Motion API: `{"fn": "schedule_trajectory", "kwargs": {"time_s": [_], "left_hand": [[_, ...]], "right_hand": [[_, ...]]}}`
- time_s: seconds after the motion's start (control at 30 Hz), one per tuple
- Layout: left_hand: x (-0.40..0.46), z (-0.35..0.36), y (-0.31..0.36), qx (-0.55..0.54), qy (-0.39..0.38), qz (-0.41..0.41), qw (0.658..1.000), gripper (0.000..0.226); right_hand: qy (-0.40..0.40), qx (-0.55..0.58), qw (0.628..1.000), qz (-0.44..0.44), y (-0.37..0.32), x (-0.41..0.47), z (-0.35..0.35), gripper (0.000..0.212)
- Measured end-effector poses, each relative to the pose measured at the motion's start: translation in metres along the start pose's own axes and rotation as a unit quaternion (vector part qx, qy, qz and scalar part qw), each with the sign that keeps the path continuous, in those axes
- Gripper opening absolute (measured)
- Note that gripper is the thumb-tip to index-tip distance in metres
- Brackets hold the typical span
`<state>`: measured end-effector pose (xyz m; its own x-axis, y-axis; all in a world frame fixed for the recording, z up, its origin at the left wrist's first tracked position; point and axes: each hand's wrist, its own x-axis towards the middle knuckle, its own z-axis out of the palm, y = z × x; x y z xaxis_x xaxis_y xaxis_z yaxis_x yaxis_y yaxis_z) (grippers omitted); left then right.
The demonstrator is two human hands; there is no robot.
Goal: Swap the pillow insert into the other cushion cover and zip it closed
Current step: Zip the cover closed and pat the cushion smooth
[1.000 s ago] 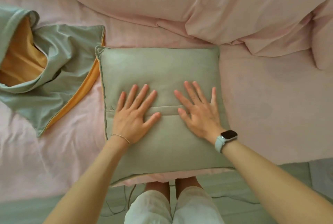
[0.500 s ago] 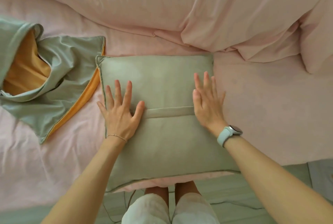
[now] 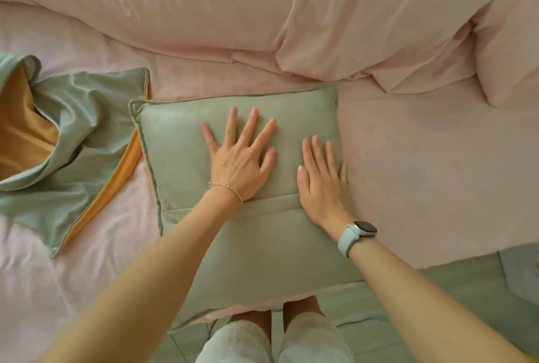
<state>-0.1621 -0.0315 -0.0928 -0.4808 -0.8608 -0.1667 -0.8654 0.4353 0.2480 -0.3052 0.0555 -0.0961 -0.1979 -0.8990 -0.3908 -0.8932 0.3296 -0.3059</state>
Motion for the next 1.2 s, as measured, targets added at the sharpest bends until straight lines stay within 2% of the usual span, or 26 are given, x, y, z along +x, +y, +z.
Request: {"fn": "schedule_trajectory", "kwargs": {"time_s": [0.07,0.2,0.33,0.43,0.6,0.67,0.73,0.8,0.87,0.9,1.0,1.03,1.07,1.1,1.17,1.2], "left_hand": [[-0.013,0.016,-0.005,0.010,-0.025,-0.026,0.999,0.055],[-0.025,0.032,-0.003,0.034,-0.031,-0.038,0.998,0.055],[0.016,0.045,-0.008,0.082,-0.078,-0.058,0.992,0.061],[0.044,0.060,-0.016,0.105,-0.105,-0.056,0.987,0.064],[0.083,0.053,-0.014,0.058,-0.123,-0.068,0.988,0.054],[0.067,0.040,-0.012,0.027,-0.115,-0.067,0.991,0.054],[0.035,0.029,-0.011,0.014,-0.082,-0.053,0.995,0.058],[-0.001,0.018,-0.008,0.014,-0.048,-0.043,0.998,0.061],[-0.021,0.013,-0.005,0.019,-0.025,-0.037,0.999,0.058],[-0.025,0.012,-0.004,0.022,-0.017,-0.037,0.999,0.058],[-0.027,0.015,-0.005,0.023,-0.004,-0.049,0.999,0.065],[-0.026,0.018,-0.005,0.026,-0.002,-0.054,0.998,0.068],[-0.027,0.021,-0.006,0.028,-0.005,-0.059,0.998,0.069],[-0.027,0.026,-0.006,0.029,-0.006,-0.065,0.997,0.069],[-0.026,0.030,-0.007,0.024,-0.001,-0.075,0.997,0.068],[-0.025,0.028,-0.006,0.020,-0.003,-0.076,0.997,0.068]], "right_hand": [[-0.048,-0.007,0.999,0.009,0.003,-0.012,0.010,0.072],[-0.083,-0.015,0.996,0.016,0.007,-0.010,0.025,0.064],[-0.140,0.003,0.989,0.044,0.008,0.038,0.027,0.055],[-0.155,0.014,0.986,0.066,0.009,0.071,0.034,0.054],[-0.180,0.067,0.978,0.080,0.013,0.106,0.012,0.051],[-0.144,0.082,0.985,0.055,0.013,0.084,0.002,0.051],[-0.028,0.075,0.997,0.020,0.009,0.043,0.002,0.052],[0.115,0.060,0.991,-0.013,0.002,0.010,0.004,0.050],[0.197,0.031,0.979,-0.040,-0.007,0.012,-0.003,0.048],[0.187,0.011,0.980,-0.066,-0.012,0.025,-0.010,0.051],[0.045,-0.087,0.977,-0.189,-0.016,0.074,-0.021,0.056],[0.010,-0.102,0.978,-0.180,-0.005,0.089,-0.018,0.053],[-0.011,-0.088,0.988,-0.129,0.014,0.101,-0.015,0.051],[-0.027,-0.054,0.997,-0.048,0.037,0.110,-0.013,0.050],[-0.082,0.005,0.990,0.114,0.076,0.121,-0.021,0.057],[-0.081,0.023,0.985,0.152,0.086,0.122,-0.026,0.060]]}}
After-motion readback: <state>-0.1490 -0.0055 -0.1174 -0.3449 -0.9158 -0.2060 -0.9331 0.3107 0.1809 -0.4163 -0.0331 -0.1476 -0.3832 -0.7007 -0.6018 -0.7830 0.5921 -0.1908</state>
